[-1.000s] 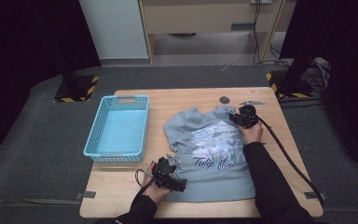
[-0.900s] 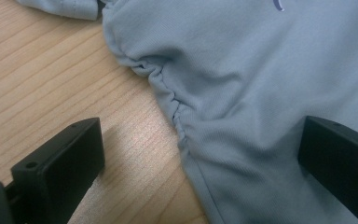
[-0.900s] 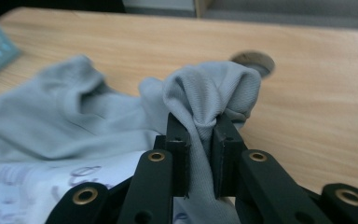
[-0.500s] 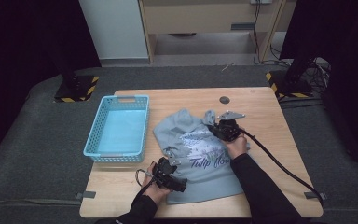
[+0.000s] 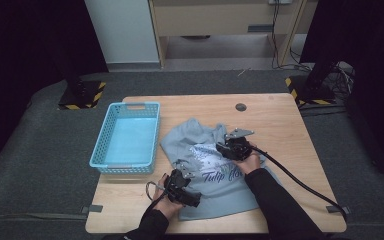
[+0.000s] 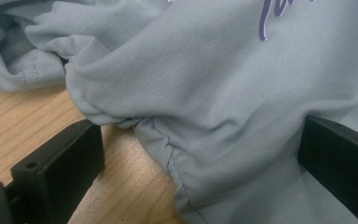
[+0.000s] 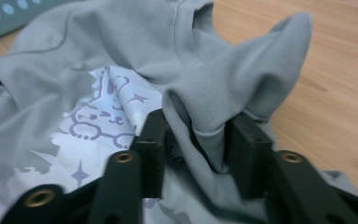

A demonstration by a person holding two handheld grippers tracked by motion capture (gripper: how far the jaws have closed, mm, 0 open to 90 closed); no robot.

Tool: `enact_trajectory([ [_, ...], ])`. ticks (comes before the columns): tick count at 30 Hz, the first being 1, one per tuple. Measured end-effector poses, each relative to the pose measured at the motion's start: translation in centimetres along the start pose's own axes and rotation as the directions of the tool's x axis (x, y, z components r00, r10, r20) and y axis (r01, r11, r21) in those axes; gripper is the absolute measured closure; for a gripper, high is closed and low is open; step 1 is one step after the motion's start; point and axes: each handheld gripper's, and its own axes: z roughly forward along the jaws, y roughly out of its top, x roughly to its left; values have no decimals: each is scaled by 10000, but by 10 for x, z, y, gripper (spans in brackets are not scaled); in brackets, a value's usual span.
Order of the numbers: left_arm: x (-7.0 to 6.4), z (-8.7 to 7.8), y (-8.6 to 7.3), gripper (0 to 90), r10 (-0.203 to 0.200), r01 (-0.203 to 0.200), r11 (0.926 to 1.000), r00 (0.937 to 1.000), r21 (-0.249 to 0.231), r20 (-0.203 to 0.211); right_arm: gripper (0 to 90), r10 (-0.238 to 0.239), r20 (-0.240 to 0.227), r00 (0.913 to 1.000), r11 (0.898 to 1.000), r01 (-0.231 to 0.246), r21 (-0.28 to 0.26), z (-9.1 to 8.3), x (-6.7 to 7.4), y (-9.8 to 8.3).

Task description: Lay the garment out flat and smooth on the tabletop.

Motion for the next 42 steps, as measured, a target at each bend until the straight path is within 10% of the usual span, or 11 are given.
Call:
enact_trajectory([
  [9, 0, 0, 0, 0, -10, 10, 10000, 10000, 0, 2, 457, 839, 32, 9965, 9919, -832, -964, -38, -29, 31],
  [16, 0, 0, 0, 0, -4, 4, 10000, 10000, -1, 10, 423, 1403, 399, 9893, 9899, -1409, 147, -25, -62, 31],
  [25, 0, 0, 0, 0, -13, 13, 10000, 10000, -23, -6, 457, 866, 405, 9954, 9829, -920, 1592, -11, -54, -3],
  [34, 0, 0, 0, 0, -18, 18, 10000, 10000, -14, -6, 466, 734, 369, 9966, 9879, -777, 1344, -18, -47, -14],
  [42, 0, 0, 0, 0, 1, -1, 10000, 10000, -3, 9, 775, 533, 378, 9979, 9884, -581, 1400, -15, -55, -13],
])
